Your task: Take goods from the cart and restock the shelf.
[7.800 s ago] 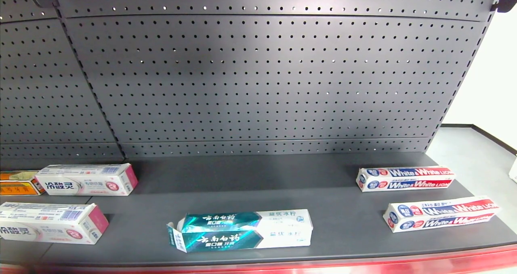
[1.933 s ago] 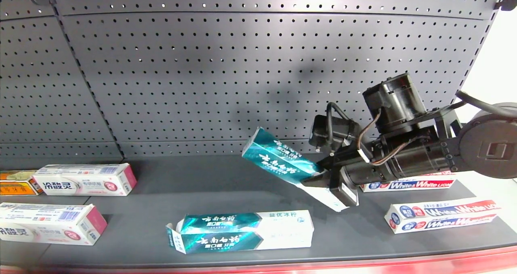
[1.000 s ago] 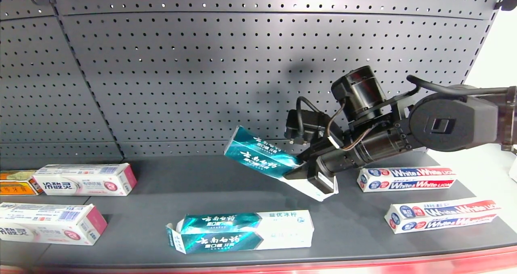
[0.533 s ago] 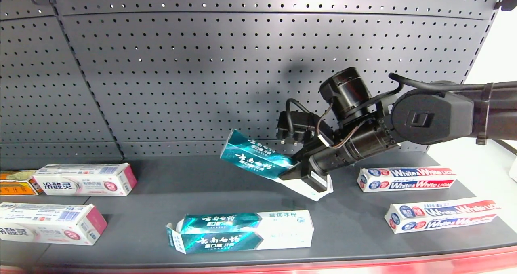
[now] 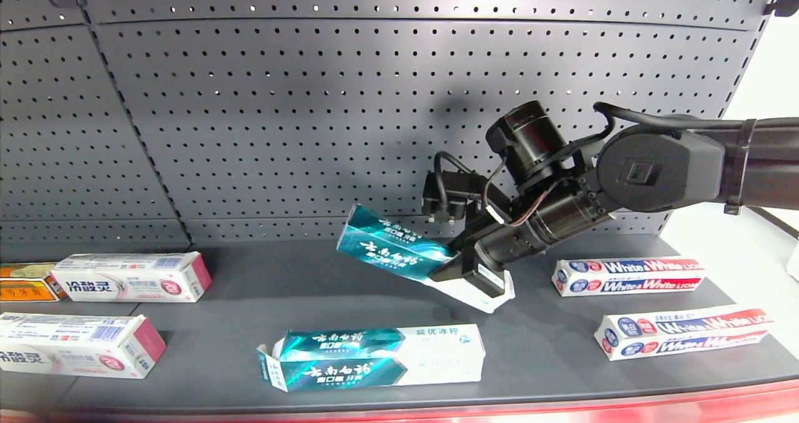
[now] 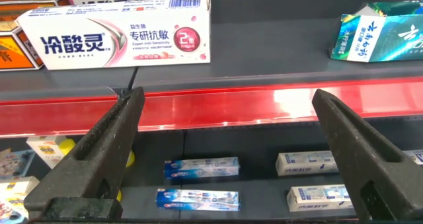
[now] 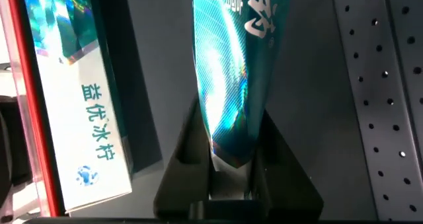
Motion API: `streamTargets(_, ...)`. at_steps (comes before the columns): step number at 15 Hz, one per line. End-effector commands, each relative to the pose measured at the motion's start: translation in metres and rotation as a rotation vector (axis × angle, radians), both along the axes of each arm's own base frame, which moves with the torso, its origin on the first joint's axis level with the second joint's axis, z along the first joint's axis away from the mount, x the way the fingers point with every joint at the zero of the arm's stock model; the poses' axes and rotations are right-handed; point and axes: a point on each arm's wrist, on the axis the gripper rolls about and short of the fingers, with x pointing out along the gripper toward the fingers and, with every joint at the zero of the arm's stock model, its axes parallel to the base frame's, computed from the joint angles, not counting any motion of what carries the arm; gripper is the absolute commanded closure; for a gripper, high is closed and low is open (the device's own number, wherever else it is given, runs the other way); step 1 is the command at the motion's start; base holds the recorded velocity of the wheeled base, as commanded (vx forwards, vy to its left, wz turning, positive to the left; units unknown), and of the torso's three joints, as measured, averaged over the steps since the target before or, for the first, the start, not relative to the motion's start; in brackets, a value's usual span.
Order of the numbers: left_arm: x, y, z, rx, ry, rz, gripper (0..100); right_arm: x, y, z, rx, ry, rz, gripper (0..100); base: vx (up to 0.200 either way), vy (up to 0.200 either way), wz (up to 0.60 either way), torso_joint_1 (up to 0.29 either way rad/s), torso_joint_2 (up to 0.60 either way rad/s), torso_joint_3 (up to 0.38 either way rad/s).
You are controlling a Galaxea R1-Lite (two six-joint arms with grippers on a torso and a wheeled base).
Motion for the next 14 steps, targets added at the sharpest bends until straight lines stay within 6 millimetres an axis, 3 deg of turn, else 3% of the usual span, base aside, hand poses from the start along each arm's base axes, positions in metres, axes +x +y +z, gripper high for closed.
streamTargets(1, 0.0, 0.0, 0.0, 0.0, 0.002, 0.0, 0, 0.001, -0.001, -0.005, -0.006, 0.006, -0.001, 100, 0.0, 0.0, 0.0, 0.0, 0.0, 0.0)
streamTargets(9, 0.0, 0.0, 0.0, 0.0, 0.001, 0.0, 0, 0.006, -0.006, -0.014, -0.012, 0.01, -0.019, 100, 0.0, 0.0, 0.0, 0.0, 0.0, 0.0)
streamTargets(14, 0.0, 0.0, 0.0, 0.0, 0.001, 0.0, 0, 0.002, 0.009, -0.017, -0.012, 0.007, 0.019, 100, 0.0, 0.0, 0.0, 0.0, 0.0, 0.0)
